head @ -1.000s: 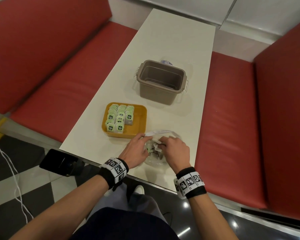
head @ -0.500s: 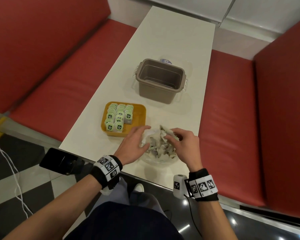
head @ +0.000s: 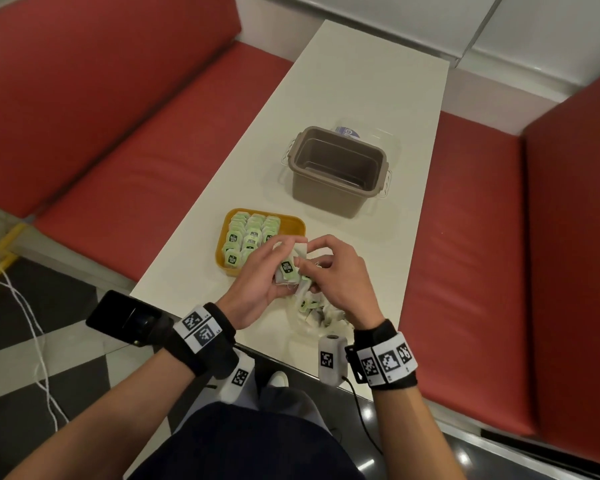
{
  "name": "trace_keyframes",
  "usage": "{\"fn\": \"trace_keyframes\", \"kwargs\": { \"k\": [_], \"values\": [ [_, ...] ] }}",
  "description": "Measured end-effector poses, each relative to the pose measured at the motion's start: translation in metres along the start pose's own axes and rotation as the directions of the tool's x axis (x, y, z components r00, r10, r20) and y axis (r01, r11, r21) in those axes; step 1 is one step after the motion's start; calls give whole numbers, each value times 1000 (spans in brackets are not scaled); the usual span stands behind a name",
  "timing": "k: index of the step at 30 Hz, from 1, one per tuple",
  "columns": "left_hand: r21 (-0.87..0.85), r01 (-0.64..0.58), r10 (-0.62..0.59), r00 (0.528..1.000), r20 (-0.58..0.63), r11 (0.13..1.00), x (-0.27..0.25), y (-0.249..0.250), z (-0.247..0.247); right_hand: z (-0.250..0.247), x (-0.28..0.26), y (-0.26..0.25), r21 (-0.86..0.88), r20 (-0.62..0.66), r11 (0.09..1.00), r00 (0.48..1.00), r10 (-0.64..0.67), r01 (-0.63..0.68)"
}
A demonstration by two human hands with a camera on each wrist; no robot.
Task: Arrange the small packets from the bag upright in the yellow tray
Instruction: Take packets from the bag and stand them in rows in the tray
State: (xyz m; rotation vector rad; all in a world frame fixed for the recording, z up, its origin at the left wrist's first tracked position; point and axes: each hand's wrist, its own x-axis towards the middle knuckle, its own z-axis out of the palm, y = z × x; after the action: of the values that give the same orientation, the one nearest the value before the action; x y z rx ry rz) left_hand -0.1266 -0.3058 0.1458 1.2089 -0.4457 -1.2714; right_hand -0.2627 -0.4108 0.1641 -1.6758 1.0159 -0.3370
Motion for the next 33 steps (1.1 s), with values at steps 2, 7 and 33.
{"fn": "trace_keyframes", "kwargs": {
  "k": [2, 7, 33],
  "values": [
    [-7, 11, -11, 999, -45, 1000, 0, -3, -7, 12, 4, 1, -47, -59, 999, 998, 10, -13],
    [24, -8, 12, 982, -188, 1000, 8, -4, -23, 37, 19, 2, -89, -89, 996, 996, -2, -6],
    [262, -35, 32, 999, 17, 965, 29, 76, -105, 57, 63, -90, 117, -161, 960, 959, -235, 255]
  ]
}}
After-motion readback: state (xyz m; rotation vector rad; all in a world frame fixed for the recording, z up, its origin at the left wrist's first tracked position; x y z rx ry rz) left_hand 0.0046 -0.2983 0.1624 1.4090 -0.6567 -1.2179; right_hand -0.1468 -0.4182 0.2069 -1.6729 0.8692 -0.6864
